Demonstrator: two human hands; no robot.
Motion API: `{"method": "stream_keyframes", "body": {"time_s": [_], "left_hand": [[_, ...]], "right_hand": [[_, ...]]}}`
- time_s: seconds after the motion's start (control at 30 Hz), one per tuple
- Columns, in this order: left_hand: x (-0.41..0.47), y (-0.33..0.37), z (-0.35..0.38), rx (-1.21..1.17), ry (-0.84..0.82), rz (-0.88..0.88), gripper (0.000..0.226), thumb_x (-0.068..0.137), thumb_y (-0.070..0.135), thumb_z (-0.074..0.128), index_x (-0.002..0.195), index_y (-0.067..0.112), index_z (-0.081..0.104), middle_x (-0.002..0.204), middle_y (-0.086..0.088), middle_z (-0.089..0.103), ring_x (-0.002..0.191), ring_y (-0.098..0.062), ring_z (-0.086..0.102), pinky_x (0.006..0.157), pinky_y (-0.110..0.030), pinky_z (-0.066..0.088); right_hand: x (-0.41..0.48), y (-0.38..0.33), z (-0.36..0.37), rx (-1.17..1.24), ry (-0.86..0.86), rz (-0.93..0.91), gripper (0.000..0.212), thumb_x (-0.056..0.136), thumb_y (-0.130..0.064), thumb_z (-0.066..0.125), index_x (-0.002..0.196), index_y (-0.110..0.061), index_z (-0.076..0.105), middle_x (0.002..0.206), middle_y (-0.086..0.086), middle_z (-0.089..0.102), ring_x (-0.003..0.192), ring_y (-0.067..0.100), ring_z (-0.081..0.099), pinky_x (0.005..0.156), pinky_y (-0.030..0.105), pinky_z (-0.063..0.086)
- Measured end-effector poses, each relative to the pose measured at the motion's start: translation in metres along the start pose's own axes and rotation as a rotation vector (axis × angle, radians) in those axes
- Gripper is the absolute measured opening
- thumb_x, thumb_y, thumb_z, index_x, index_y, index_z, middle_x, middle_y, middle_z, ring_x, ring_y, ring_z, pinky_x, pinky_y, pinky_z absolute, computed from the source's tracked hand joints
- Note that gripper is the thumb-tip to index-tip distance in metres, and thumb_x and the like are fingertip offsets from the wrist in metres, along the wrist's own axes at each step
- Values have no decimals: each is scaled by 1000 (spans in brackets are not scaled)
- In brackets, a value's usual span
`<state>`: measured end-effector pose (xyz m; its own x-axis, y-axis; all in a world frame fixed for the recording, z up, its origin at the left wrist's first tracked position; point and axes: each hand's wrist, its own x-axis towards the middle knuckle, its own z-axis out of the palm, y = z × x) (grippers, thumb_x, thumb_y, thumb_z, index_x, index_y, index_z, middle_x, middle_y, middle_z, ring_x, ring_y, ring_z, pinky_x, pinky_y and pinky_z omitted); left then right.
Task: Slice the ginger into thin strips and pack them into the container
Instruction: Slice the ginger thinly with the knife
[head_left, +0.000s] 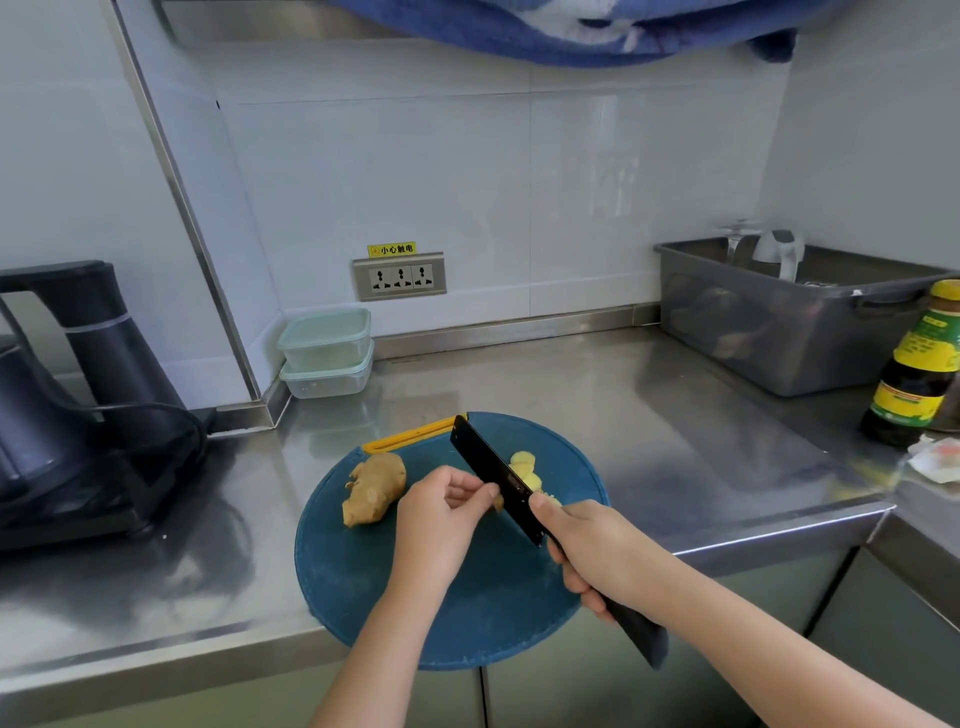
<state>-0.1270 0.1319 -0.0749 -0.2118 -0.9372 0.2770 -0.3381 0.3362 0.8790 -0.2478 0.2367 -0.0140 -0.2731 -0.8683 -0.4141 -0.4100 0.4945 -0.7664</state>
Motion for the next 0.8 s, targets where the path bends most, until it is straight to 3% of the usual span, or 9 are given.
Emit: {"method": "stream_keyframes", "body": {"time_s": [0.1, 0.2, 0.27, 0.37, 0.53, 0.8], "left_hand": [[3, 2, -2, 139, -65, -4, 19, 86, 31, 68, 75, 17, 62, 70, 6, 63, 67, -5, 57, 57, -12, 40], [14, 12, -10, 279, -301, -33, 28, 93, 35, 56, 72, 18, 62, 66, 6, 64, 61, -6, 56, 58, -20, 41], [25, 24, -14, 308, -480, -145, 34, 97, 34, 49, 72, 17, 64, 60, 6, 64, 51, -4, 53, 51, -18, 38], [33, 36, -16, 165, -674, -417, 38, 100, 34, 45, 79, 9, 64, 54, 1, 65, 40, -6, 50, 38, -15, 34], [37, 31, -22, -31, -739, -535, 35, 98, 31, 50, 85, 2, 66, 60, -6, 67, 42, -6, 56, 38, -12, 42], [39, 29, -23, -71, -765, -560, 32, 97, 32, 53, 86, 3, 64, 61, -8, 67, 44, -8, 58, 41, -13, 45]], "right_hand": [[1, 1, -1, -7, 6, 2, 46, 101, -49, 31, 77, -10, 41, 51, 1, 39, 28, 10, 36, 37, 23, 38], [4, 4, -1, -41, -6, -23, 48, 100, -51, 30, 76, -11, 41, 50, 2, 40, 33, 13, 36, 40, 25, 39], [6, 5, -3, -28, -12, -16, 50, 100, -52, 30, 76, -11, 42, 49, 3, 42, 34, 14, 37, 39, 24, 39], [8, 6, -6, 8, -32, 20, 51, 100, -54, 29, 75, -11, 43, 49, 3, 43, 35, 15, 37, 38, 23, 37], [10, 9, -6, 28, -28, -2, 50, 99, -54, 31, 75, -12, 43, 50, 3, 42, 35, 14, 37, 39, 24, 38], [8, 12, -12, 64, -11, -72, 51, 99, -54, 31, 71, -13, 41, 47, 0, 39, 33, 13, 35, 38, 23, 37]]}}
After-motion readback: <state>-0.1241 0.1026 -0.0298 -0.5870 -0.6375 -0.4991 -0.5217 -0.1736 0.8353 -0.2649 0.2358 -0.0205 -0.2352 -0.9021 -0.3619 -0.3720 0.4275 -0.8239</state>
